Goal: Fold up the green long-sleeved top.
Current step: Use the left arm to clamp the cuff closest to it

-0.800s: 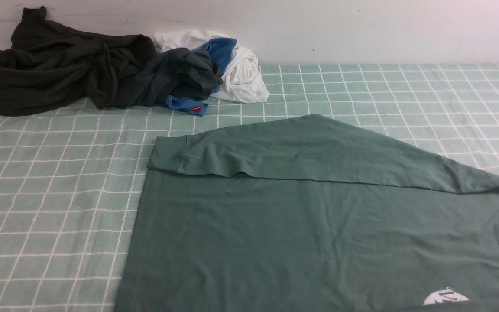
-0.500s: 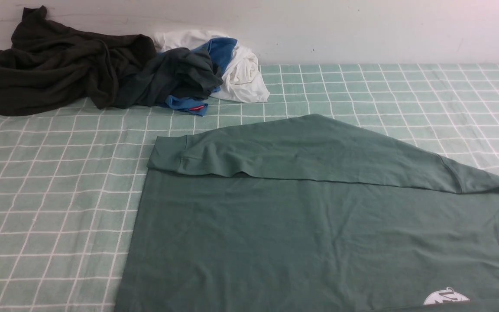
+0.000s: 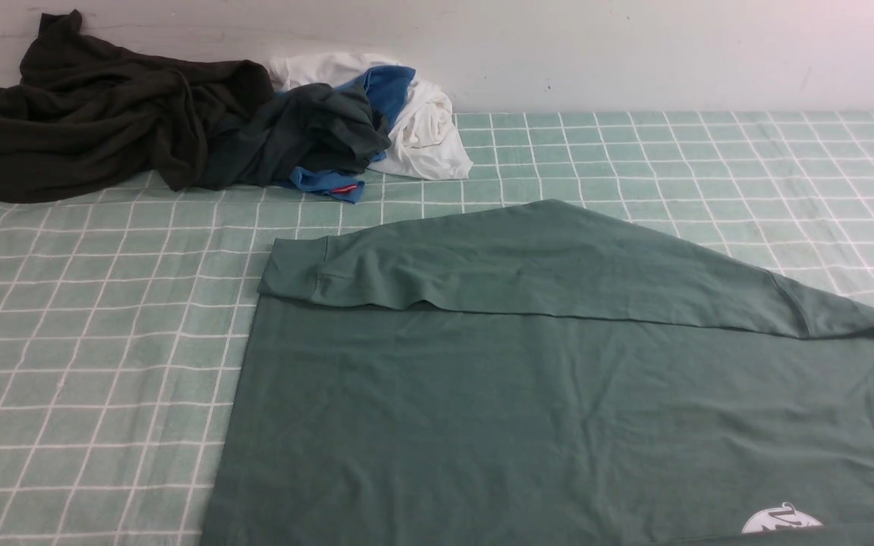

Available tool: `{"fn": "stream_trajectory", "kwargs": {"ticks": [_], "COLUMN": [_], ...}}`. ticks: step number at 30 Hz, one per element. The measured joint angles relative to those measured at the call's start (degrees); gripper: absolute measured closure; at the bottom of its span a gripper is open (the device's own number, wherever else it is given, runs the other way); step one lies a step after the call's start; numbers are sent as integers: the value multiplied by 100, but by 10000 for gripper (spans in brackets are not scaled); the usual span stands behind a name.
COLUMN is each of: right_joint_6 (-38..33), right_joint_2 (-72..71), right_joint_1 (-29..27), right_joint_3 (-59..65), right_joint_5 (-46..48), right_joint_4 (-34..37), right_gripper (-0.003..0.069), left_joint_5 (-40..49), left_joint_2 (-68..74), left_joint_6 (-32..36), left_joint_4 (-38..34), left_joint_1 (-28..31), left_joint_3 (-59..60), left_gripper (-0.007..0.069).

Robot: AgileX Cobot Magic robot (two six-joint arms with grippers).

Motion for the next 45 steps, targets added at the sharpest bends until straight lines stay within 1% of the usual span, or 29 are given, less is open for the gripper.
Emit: {"fn": "stream_trajectory", "kwargs": {"ticks": [18, 22, 30, 32, 34, 35, 36, 37, 39, 40, 41, 42, 43, 44, 45], "right_joint_6": [-43, 8, 28, 177, 350, 448, 475, 781, 1203, 1424, 1664, 2115, 2449, 2646, 3048], "right_joint_2": [0, 0, 0, 0, 0, 0, 0, 0, 0, 0, 0, 0, 0, 0, 0], "right_joint_1": [0, 0, 0, 0, 0, 0, 0, 0, 0, 0, 0, 0, 0, 0, 0], "right_joint_3": [0, 0, 0, 0, 0, 0, 0, 0, 0, 0, 0, 0, 0, 0, 0], "right_joint_5": [0, 0, 0, 0, 0, 0, 0, 1, 6, 6, 11, 11, 11, 16, 29], "right_joint_4": [-42, -22, -5, -6, -6, 0, 3, 89, 367, 522, 811, 1239, 1637, 1970, 2441], "right_gripper": [673, 673, 673, 673, 673, 673, 673, 673, 673, 673, 673, 673, 673, 673, 673], "left_joint_5": [0, 0, 0, -34, -105, -144, -151, -224, -283, -283, -283, -296, -304, -308, -308], "left_joint_2": [0, 0, 0, 0, 0, 0, 0, 0, 0, 0, 0, 0, 0, 0, 0], "left_joint_6": [7, 64, 66, 13, -189, -347, -440, -910, -1569, -1750, -2000, -2190, -2288, -2331, -2371], "left_joint_4": [-5, 130, 168, 127, -106, -381, -449, -1219, -2167, -2577, -2958, -3506, -3779, -3894, -4057], "left_joint_1": [0, 0, 0, 0, 0, 0, 0, 0, 0, 0, 0, 0, 0, 0, 0], "left_joint_3": [0, 0, 0, 0, 6, 11, 16, 37, 56, 56, 56, 56, 56, 56, 56], "left_gripper": [628, 628, 628, 628, 628, 628, 628, 628, 628, 628, 628, 628, 628, 628, 628]}}
